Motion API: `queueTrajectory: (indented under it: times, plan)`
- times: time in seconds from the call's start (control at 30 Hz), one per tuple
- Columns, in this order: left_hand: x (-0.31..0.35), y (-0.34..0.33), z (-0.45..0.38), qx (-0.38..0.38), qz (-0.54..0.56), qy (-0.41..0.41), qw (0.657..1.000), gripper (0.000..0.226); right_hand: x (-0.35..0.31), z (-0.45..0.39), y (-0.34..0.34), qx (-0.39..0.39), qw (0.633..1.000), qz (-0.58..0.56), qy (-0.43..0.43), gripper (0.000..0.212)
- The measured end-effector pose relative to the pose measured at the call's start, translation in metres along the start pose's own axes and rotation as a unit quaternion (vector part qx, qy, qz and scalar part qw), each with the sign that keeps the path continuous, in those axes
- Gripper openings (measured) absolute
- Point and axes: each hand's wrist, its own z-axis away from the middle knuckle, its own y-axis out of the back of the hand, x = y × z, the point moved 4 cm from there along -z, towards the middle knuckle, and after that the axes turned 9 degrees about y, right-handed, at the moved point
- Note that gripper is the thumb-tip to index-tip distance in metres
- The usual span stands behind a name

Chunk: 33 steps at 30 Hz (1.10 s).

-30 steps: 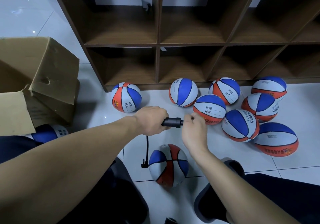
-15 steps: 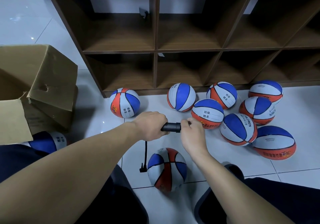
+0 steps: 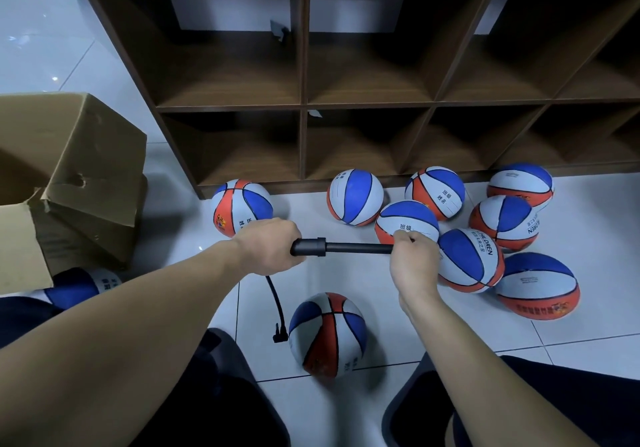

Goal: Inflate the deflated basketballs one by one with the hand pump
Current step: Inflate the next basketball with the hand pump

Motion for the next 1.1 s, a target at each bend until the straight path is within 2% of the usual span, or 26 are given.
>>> queueTrajectory:
  times: [0.43, 0.87, 1.0, 1.1]
  plan:
    - [0.041, 0.008, 0.009, 0.034, -0.027, -0.054, 0.998, 0.030, -0.018, 0.038, -0.037, -0.111, 0.988, 0.057, 0.090, 0.031]
    - [0.043, 0.002, 0.007, 0.033, -0.034, -0.067, 0.997, 0.034, -0.009, 0.032, -0.040, -0.146, 0.986, 0.056, 0.062, 0.029]
    - [0.030, 0.000, 0.003, 0.024, -0.014, -0.055, 0.998, 0.034, -0.009, 0.017, -0.022, -0.119, 0.991, 0.047, 0.049, 0.038]
    - [0.008, -0.002, -0.001, 0.002, 0.006, -0.020, 1.000, 0.030, -0.009, -0.001, -0.002, -0.071, 0.996, 0.035, 0.028, 0.037]
